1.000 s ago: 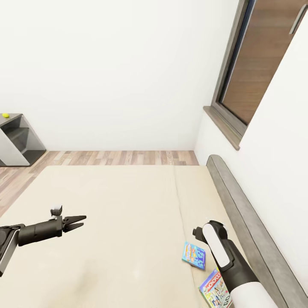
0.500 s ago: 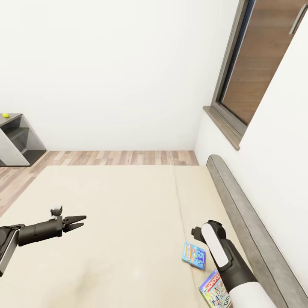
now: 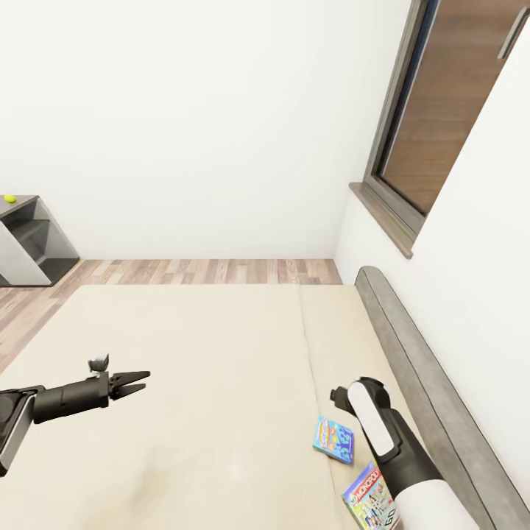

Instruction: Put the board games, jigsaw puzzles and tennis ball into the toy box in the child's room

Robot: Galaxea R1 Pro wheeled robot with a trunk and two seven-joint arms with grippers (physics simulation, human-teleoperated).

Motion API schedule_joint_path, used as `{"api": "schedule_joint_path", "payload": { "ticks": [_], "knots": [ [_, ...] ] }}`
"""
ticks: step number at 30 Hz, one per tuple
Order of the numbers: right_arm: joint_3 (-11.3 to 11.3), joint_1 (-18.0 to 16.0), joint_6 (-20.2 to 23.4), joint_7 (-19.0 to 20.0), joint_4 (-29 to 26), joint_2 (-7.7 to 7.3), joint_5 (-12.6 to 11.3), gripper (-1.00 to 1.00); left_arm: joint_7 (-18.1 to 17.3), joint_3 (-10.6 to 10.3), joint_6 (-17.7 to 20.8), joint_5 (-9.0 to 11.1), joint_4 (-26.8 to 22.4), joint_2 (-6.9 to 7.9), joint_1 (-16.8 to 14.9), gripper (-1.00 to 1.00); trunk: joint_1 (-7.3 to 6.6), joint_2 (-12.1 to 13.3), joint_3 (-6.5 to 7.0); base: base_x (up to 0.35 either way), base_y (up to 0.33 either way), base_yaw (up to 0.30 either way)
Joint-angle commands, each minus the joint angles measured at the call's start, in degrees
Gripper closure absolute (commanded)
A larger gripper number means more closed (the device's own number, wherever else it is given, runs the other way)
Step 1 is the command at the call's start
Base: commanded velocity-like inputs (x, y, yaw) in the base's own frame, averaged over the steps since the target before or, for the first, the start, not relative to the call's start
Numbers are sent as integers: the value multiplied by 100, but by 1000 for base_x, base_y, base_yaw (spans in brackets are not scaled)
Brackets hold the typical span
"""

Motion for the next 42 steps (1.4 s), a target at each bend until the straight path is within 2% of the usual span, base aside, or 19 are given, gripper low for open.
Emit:
{"api": "schedule_joint_path", "payload": {
  "ticks": [1,5,7,11,16,18,21,23,25,33,41,42],
  "knots": [
    [11,-9,-81,70,14,-10,-60,-100,-9,-1,50,12,0,-13,-4,-100,3,-11,-11,0,0,0],
    [6,-14,-227,970,45,-45,-37,-100,-9,1,50,10,0,-33,-4,-100,3,-11,-11,0,0,0],
    [5,-15,-254,1301,47,-83,-26,-100,-9,4,50,11,0,-36,-4,-100,3,-11,-11,0,0,0],
    [8,-10,-284,1606,40,-214,-19,-100,-9,14,50,12,-4,-35,-4,-100,3,-11,-11,0,0,0],
    [12,-9,-295,1649,21,-240,-18,-100,-36,22,50,15,-22,-31,-4,-100,3,-11,-11,0,0,0],
    [15,-8,-302,1646,21,-237,-16,-100,-147,22,50,15,-63,-31,-4,-100,3,-11,-11,0,0,0],
    [15,-7,-304,1643,25,-241,-12,-100,-491,4,49,15,-226,-30,-2,-100,3,-11,-16,0,0,0],
    [11,-9,-302,1642,29,-244,-10,-100,-955,-9,40,11,-435,-30,13,-100,3,-11,-28,0,0,0],
    [10,-9,-301,1642,30,-244,-10,-100,-1245,-18,25,9,-543,-30,22,-100,3,-11,-43,0,0,0],
    [9,-8,-300,1627,14,-244,-9,-100,-1284,-54,-21,14,-787,-54,31,-100,3,-11,-116,0,0,0],
    [17,-10,-296,1530,17,-246,-5,-100,-1284,-141,-33,-15,-870,-430,31,-100,3,-11,-191,0,0,0],
    [14,-11,-294,1476,27,-244,-5,-100,-1284,-171,-36,-30,-877,-593,31,-100,3,-11,-201,0,0,-45]
  ]
}}
